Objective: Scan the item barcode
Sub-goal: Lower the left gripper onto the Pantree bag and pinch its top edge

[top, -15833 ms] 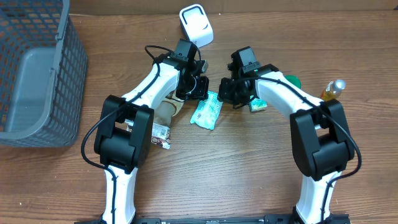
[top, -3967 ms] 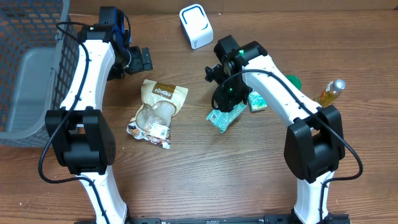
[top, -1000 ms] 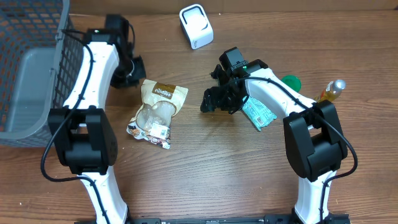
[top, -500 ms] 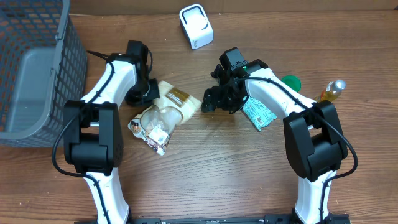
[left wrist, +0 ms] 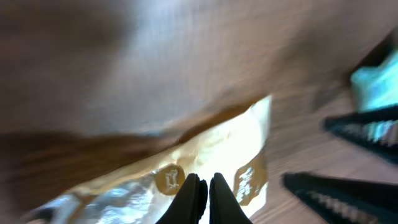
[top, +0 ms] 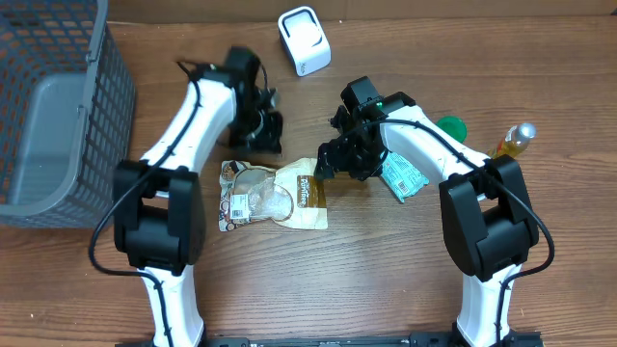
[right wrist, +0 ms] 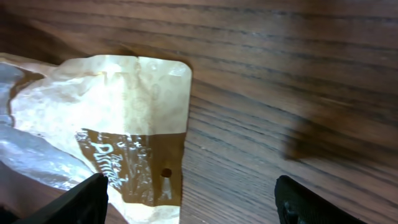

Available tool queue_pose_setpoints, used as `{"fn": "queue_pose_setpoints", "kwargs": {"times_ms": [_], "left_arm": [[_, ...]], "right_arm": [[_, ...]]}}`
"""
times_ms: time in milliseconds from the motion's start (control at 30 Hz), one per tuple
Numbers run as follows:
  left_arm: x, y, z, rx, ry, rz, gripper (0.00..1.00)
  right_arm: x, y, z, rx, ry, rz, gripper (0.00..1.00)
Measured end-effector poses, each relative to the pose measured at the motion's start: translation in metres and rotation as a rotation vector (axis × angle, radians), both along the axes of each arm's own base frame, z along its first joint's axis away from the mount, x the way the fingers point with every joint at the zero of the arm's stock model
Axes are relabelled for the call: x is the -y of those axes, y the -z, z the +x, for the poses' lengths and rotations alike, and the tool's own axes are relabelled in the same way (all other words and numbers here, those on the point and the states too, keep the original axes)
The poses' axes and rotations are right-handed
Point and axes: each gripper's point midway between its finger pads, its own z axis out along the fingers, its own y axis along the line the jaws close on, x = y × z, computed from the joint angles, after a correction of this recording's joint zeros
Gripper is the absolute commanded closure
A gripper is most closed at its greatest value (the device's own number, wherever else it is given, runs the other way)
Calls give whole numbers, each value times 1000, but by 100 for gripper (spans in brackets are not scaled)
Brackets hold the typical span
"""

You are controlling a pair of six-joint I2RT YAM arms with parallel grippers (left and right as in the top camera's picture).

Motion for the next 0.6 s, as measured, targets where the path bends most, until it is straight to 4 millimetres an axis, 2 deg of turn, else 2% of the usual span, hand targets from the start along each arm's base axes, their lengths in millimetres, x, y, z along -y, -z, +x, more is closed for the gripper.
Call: {"fn": "queue_pose_setpoints", "kwargs": {"times_ms": [100,200,267,600], "left_arm": [[-14,-26,5,1,-32,46,96],[-30,-32,-3,-38,-57,107,96],[-42,-28,-19,-105,-60,163,96],[-68,10,-66,-272,-37,310,96]], "right_arm": [[-5,-2,-2,-11,-3,29,17],[-8,-4,-2,-15,-5,49,12],[-10,-5,-1,-10,-7,61,11],[-15,-7,7,25,-9,88,10]]}}
